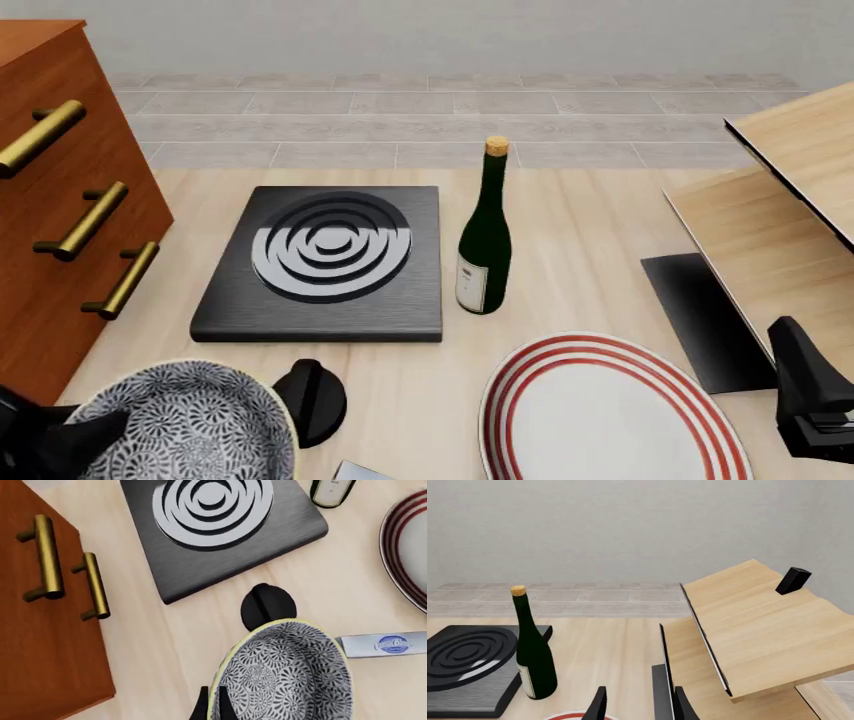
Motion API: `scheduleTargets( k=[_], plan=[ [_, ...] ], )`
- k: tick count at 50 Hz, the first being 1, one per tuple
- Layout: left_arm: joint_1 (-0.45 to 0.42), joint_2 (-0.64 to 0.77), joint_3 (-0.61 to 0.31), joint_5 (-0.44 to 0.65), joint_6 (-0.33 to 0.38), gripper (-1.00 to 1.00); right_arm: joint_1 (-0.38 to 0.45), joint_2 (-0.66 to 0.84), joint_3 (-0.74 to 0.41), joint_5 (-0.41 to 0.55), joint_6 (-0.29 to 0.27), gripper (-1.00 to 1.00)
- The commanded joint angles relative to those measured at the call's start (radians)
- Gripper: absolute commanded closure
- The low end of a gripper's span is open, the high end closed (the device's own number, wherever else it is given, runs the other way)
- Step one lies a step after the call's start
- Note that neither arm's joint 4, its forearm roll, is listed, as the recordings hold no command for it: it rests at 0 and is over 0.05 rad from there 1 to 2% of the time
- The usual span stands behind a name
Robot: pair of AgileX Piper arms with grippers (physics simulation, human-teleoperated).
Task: Put the bowl on the top of the cabinet.
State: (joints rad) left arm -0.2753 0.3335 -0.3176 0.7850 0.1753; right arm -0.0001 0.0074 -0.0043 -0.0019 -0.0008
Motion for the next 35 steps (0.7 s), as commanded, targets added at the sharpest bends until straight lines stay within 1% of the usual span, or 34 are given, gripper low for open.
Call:
scheduleTargets(
  k=[1, 5, 9, 12, 15, 17, 18, 19, 20, 22, 25, 27, 28, 30, 31, 33, 34, 35],
  plan=[
    [0.013, -0.007, -0.078, 0.015, -0.009, 1.0, 0.0, 0.0, 0.0, 0.0, 0.0, -1.0],
    [0.021, 0.006, -0.119, 0.016, -0.024, 1.0, 0.0, 0.0, 0.0, 0.0, 0.0, -1.0],
    [0.058, 0.024, -0.174, -0.006, -0.033, 1.0, 0.0, 0.0, 0.0, 0.0, 0.0, -1.0],
    [0.064, 0.024, -0.192, -0.007, -0.032, 1.0, 0.0, 0.0, 0.0, 0.0, 0.0, -1.0],
    [0.077, 0.032, -0.227, -0.008, -0.054, 1.0, 0.0, 0.0, 0.0, 0.0, 0.0, -1.0],
    [0.076, 0.019, -0.237, -0.006, -0.052, 1.0, 0.0, 0.0, 0.0, 0.0, 0.0, -1.0],
    [0.102, 0.022, -0.244, -0.019, -0.056, 1.0, 0.0, 0.0, 0.0, 0.0, 0.0, -1.0],
    [0.102, 0.022, -0.244, -0.019, -0.056, 1.0, 0.0, 0.0, 0.0, 0.0, 0.0, -1.0],
    [0.103, 0.032, -0.256, -0.022, -0.082, 1.0, 0.0, 0.0, 0.0, 0.0, 0.0, -1.0],
    [0.102, 0.028, -0.264, -0.018, -0.087, 1.0, 0.0, 0.0, 0.0, 0.0, 0.0, -1.0],
    [0.112, 0.027, -0.278, -0.016, -0.111, 1.0, 0.0, 0.0, 0.0, 0.0, 0.0, -1.0],
    [0.136, 0.03, -0.296, -0.026, -0.125, 1.0, 0.0, 0.0, 0.0, 0.0, 0.0, -1.0],
    [0.14, 0.023, -0.302, -0.028, -0.121, 1.0, 0.0, 0.0, 0.0, 0.0, 0.0, -1.0],
    [0.159, 0.043, -0.313, -0.038, -0.176, 1.0, 0.0, 0.0, 0.0, 0.0, 0.0, -1.0],
    [0.157, 0.023, -0.322, -0.035, -0.162, 1.0, 0.0, 0.0, 0.0, 0.0, 0.0, -1.0],
    [0.168, 0.029, -0.328, -0.039, -0.197, 1.0, 0.0, 0.0, 0.0, 0.0, 0.0, -1.0],
    [0.176, 0.023, -0.334, -0.045, -0.191, 1.0, 0.0, 0.0, 0.0, 0.0, 0.0, -1.0],
    [0.179, 0.024, -0.34, -0.047, -0.201, 1.0, 0.0, 0.0, 0.0, 0.0, 0.0, -1.0]
  ],
)
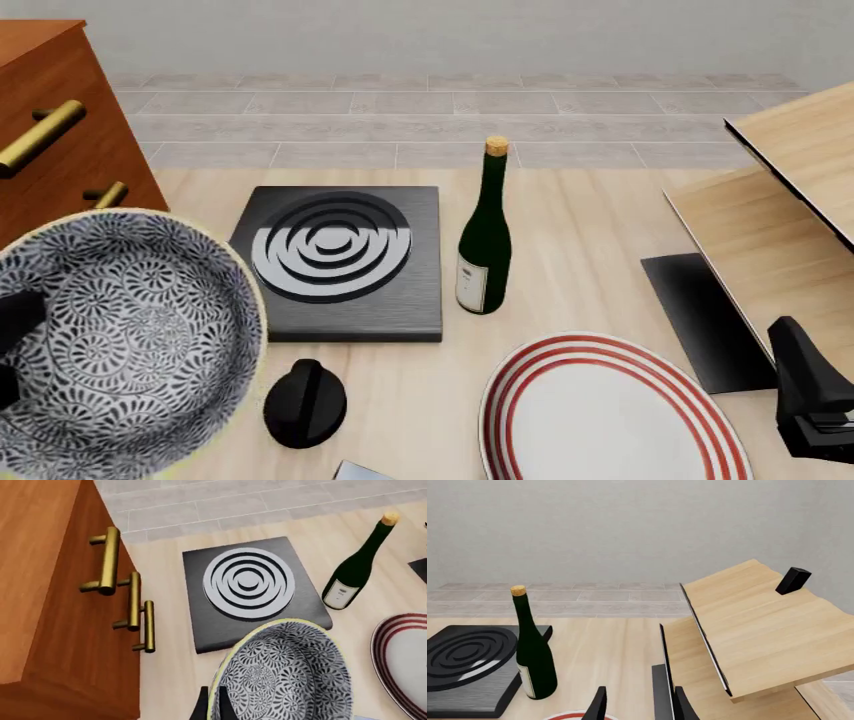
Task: Put the bowl on the top of the cabinet.
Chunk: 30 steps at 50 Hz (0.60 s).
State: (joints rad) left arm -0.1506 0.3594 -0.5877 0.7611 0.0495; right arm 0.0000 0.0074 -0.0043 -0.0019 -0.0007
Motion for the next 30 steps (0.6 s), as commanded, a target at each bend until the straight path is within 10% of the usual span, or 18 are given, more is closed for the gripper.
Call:
scheduleTargets(
  k=[1, 30],
  plan=[
    [0.06, 0.003, -0.077, -0.024, -0.088, 1.0, 0.0, 0.0, 0.0, 0.0, 0.0, -1.0],
    [0.234, 0.051, -0.24, -0.074, -0.237, 1.0, 0.0, 0.0, 0.0, 0.0, 0.0, -1.0]
  ],
)
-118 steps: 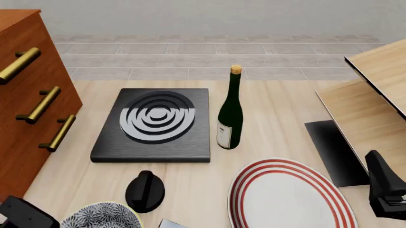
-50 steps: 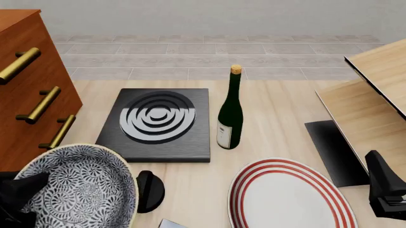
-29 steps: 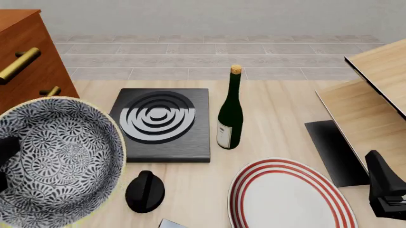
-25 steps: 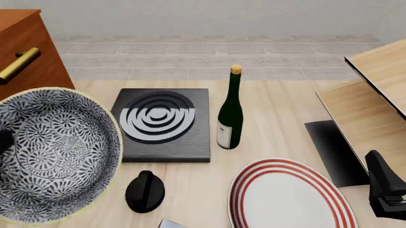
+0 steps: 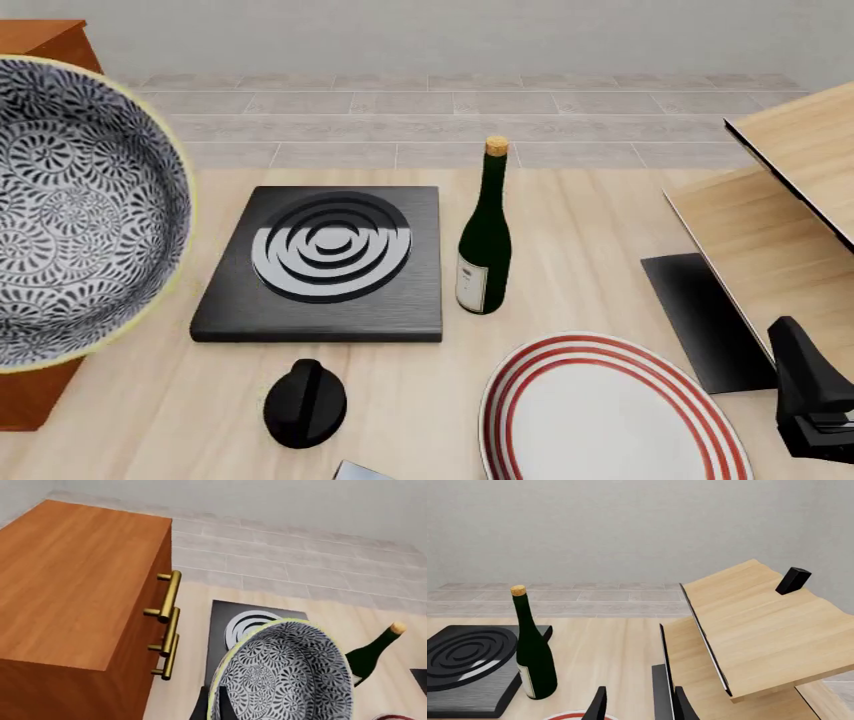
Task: Put the bowl on the top of the cabinet.
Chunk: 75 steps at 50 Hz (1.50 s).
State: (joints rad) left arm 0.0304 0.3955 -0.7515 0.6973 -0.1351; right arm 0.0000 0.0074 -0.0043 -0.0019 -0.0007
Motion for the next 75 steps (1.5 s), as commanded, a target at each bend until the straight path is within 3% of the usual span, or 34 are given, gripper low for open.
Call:
scheduleTargets(
  k=[1, 4, 5, 19, 40, 44, 60, 61, 63, 68, 75],
  plan=[
    [0.049, 0.011, -0.082, -0.007, -0.061, 1.0, 0.0, 0.0, 0.0, 0.0, 0.0, -1.0],
    [0.055, 0.006, -0.098, -0.009, -0.087, 1.0, 0.0, 0.0, 0.0, 0.0, 0.0, -1.0],
    [0.067, 0.01, -0.107, -0.012, -0.124, 1.0, 0.0, 0.0, 0.0, 0.0, 0.0, -1.0],
    [0.18, 0.048, -0.23, -0.052, -0.178, 1.0, 0.0, 0.0, 0.0, 0.0, 0.0, -1.0],
    [0.408, 0.241, -0.224, -0.186, -0.322, 1.0, 0.0, 0.0, 0.0, 0.0, 0.0, -1.0],
    [0.42, 0.26, -0.217, -0.195, -0.4, 1.0, 0.0, 0.0, 0.0, 0.0, 0.0, -1.0],
    [0.458, 0.291, -0.23, -0.221, -0.479, 1.0, 0.0, 0.0, 0.0, 0.0, 0.0, -1.0],
    [0.456, 0.303, -0.22, -0.222, -0.526, 1.0, 0.0, 0.0, 0.0, 0.0, 0.0, -1.0],
    [0.47, 0.289, -0.23, -0.238, -0.508, 1.0, 0.0, 0.0, 0.0, 0.0, 0.0, -1.0],
    [0.497, 0.351, -0.214, -0.243, -0.572, 1.0, 0.0, 0.0, 0.0, 0.0, 0.0, -1.0],
    [0.524, 0.395, -0.228, -0.251, -0.57, 1.0, 0.0, 0.0, 0.0, 0.0, 0.0, -1.0]
  ],
)
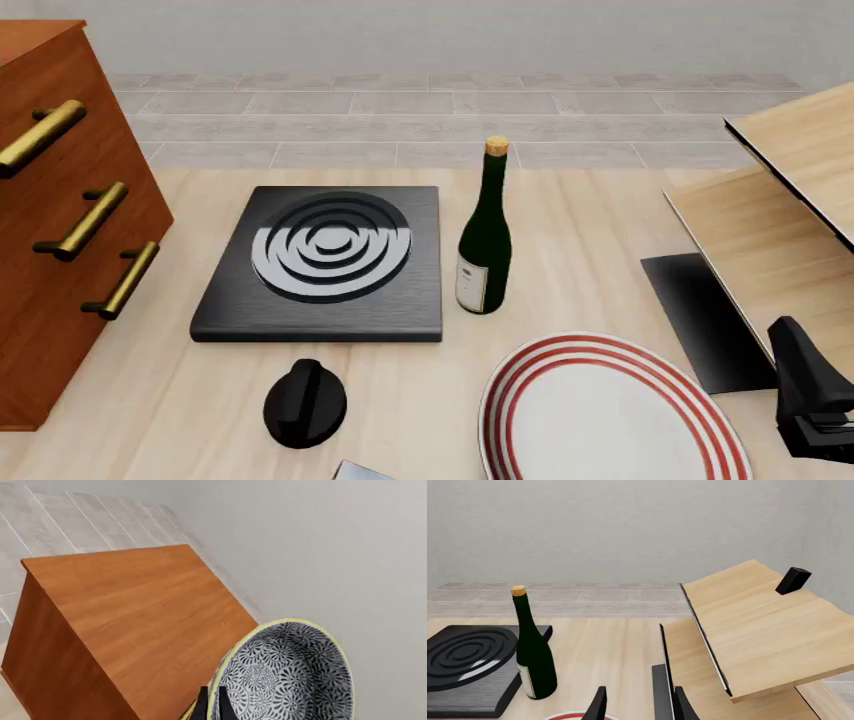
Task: Put the bowl on the top of the cabinet.
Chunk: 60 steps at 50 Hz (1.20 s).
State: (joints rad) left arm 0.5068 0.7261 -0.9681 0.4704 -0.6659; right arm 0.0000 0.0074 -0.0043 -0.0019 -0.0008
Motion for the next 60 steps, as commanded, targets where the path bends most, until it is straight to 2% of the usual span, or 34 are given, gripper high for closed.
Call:
scheduleTargets(
  k=[1, 4, 6, 11, 28, 37, 52, 60],
  plan=[
    [0.047, 0.067, -0.012, -0.022, -0.039, 1.0, 0.0, 0.0, 0.0, 0.0, 0.0, -1.0],
    [0.074, 0.099, -0.018, -0.028, -0.045, 1.0, 0.0, 0.0, 0.0, 0.0, 0.0, -1.0],
    [0.04, 0.107, -0.001, -0.006, -0.071, 1.0, 0.0, 0.0, 0.0, 0.0, 0.0, -1.0],
    [0.046, 0.11, 0.001, -0.01, -0.101, 1.0, 0.0, 0.0, 0.0, 0.0, 0.0, -1.0],
    [0.057, 0.077, 0.045, -0.013, -0.146, 1.0, 0.0, 0.0, 0.0, 0.0, 0.0, -1.0],
    [0.064, 0.086, 0.031, -0.017, -0.145, 1.0, 0.0, 0.0, 0.0, 0.0, 0.0, -1.0],
    [0.091, 0.154, -0.062, -0.022, -0.126, 1.0, 0.0, 0.0, 0.0, 0.0, 0.0, -1.0],
    [0.11, 0.207, -0.052, -0.099, -0.114, 1.0, 0.0, 0.0, 0.0, 0.0, 0.0, -1.0]
  ],
)
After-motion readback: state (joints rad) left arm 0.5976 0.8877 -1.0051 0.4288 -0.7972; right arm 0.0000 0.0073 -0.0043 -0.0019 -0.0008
